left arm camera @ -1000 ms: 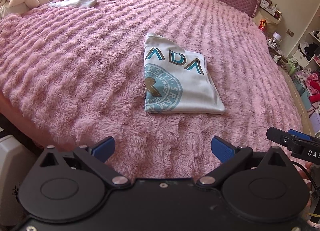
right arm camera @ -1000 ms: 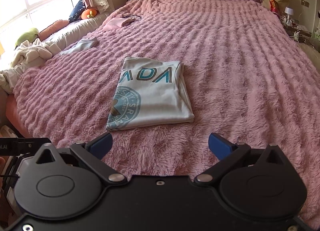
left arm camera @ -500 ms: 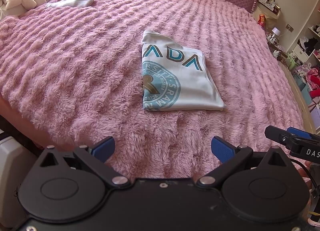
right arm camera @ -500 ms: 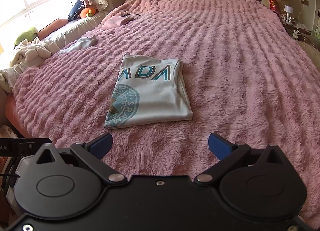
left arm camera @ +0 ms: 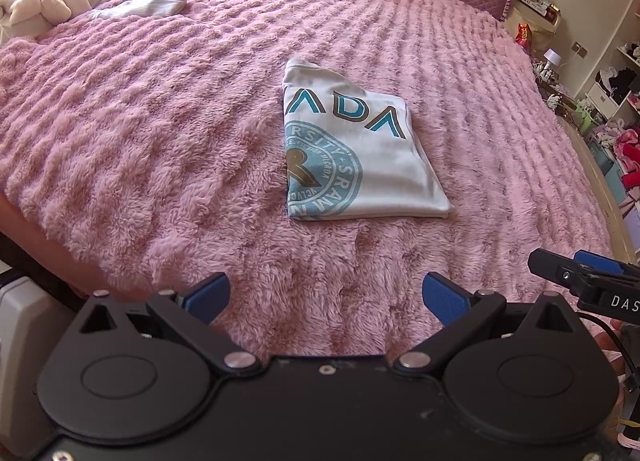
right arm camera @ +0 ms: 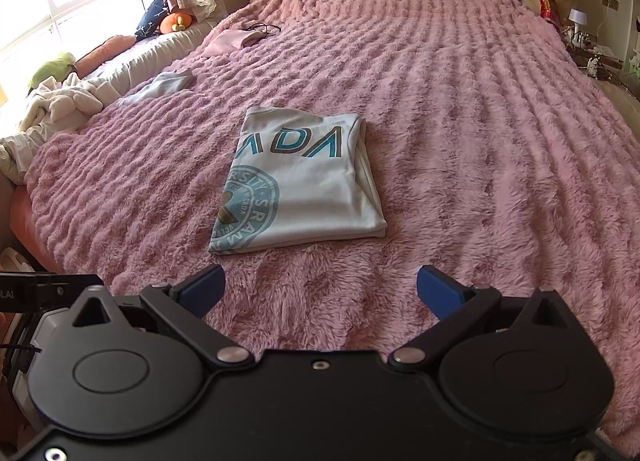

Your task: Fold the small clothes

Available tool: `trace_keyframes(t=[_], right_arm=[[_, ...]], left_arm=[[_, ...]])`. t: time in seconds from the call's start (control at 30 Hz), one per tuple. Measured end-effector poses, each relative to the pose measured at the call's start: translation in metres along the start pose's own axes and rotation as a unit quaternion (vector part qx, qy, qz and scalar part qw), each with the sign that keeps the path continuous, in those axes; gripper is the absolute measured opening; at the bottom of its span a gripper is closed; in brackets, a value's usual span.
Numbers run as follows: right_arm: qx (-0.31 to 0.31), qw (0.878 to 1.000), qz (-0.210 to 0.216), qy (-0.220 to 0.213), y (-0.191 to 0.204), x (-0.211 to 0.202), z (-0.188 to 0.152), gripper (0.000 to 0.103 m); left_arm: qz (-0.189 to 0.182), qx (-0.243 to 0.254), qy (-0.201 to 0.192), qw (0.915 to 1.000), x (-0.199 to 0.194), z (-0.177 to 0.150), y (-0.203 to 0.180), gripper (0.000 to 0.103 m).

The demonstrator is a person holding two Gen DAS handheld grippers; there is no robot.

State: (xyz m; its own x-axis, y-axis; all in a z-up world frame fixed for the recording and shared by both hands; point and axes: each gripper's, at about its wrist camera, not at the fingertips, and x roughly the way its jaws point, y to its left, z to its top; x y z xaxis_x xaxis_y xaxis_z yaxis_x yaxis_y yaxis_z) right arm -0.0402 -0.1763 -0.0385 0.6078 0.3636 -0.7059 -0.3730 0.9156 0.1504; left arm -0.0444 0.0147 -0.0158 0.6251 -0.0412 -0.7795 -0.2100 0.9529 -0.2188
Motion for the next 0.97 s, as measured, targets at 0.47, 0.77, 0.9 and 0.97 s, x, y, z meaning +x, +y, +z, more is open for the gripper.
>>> trace_keyframes(t=[0.47, 0.77, 0.9, 0.97], right_arm=[[0.000, 1.000, -0.001, 0.000, -0.0001, 0.0000, -0.0003, 0.103], [0.000, 1.000, 0.000, 0.002, -0.0007, 0.0005, -0.0005, 0.103], [0.000, 1.000, 0.001, 0.002, -0.0009, 0.0012, -0.0018, 0.103], [0.000, 1.000, 0.001, 0.002, -0.0008, 0.0011, -0.0011, 0.103]], left_arm=[[0.001, 0.003, 0.006, 1.0000, 0.0027, 0.0005, -0.0002, 0.103], [-0.008, -0.011, -0.001, 0.9999, 0.0016, 0.0006, 0.0020, 0.103], [-0.005, -0.014, -0.006, 0.9999, 0.0001, 0.0006, 0.0021, 0.103], [-0.005, -0.014, -0.004, 0.9999, -0.0001, 0.0000, 0.0024, 0.103]])
